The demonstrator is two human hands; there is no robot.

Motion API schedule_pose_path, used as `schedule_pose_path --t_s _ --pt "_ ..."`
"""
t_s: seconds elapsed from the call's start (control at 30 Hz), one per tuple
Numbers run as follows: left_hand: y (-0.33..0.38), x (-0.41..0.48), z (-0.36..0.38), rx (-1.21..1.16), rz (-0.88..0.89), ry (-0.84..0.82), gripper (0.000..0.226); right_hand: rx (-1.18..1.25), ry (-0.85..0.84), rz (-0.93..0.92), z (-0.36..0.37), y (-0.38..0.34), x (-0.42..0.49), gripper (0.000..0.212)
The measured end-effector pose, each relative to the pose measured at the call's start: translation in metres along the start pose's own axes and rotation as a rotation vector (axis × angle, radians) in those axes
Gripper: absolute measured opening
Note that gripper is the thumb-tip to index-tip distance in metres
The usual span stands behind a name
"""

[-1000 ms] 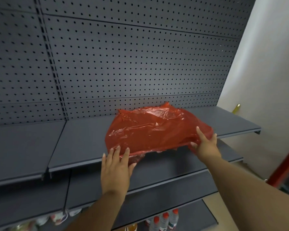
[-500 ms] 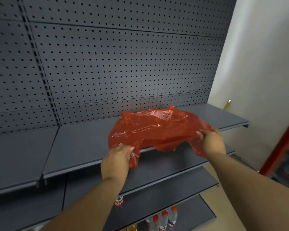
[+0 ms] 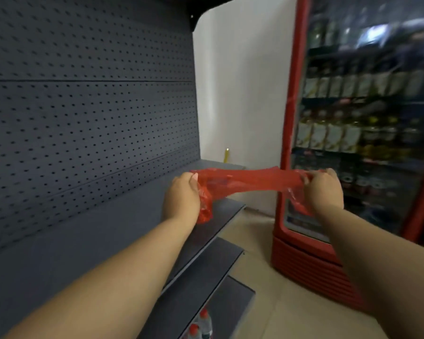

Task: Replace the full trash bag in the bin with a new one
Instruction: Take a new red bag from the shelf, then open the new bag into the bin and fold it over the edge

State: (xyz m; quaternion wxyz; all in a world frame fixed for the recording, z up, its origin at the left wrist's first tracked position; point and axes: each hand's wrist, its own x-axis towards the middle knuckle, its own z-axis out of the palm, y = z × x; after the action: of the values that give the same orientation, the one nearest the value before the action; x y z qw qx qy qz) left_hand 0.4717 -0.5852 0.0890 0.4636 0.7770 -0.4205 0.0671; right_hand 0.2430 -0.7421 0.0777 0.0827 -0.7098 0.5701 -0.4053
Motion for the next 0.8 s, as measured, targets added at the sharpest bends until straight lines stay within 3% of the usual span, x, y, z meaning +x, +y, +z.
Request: schedule_pose_path --t_s 0.17,0.43,0.47,0.5,0.6,0.63,0.7,0.8 --pt "0.072 -0.016 0.063 -0.146 0.246 -0.106 0.033 -0.034 0.247 0.173 -0.097 0.065 -0.015 0.032" --pt "0.186 -0.097 0.124 -0.367 0.650 -0.037 0.028 -0.118 0.676 0.248 -0.222 0.152 -0.074 0.034" --pt "0.182 -0.116 0.140 -0.348 0.710 -0.096 0.025 -0.158 0.649 0.266 -0.221 0.176 -0.095 0.033" --pt "0.171 -0.136 0.158 -0.280 0.774 -0.200 0.023 -0.251 0.520 0.314 -0.214 0.205 -0.120 0.031" --pt "0.121 -0.197 0.217 0.160 0.808 -0.717 0.024 -0.531 -0.332 0.731 -0.187 0.283 -0.212 0.032" --pt "0.109 -0.217 0.231 0.270 0.785 -0.881 0.027 -0.501 -0.473 0.851 -0.183 0.301 -0.239 0.034" --pt "0.095 -0.255 0.250 0.352 0.762 -1.105 0.036 -0.394 -0.544 0.954 -0.184 0.328 -0.273 0.035" --pt "0.101 -0.304 0.268 0.393 0.717 -1.246 0.030 -0.405 -0.587 1.009 -0.201 0.371 -0.284 0.033"
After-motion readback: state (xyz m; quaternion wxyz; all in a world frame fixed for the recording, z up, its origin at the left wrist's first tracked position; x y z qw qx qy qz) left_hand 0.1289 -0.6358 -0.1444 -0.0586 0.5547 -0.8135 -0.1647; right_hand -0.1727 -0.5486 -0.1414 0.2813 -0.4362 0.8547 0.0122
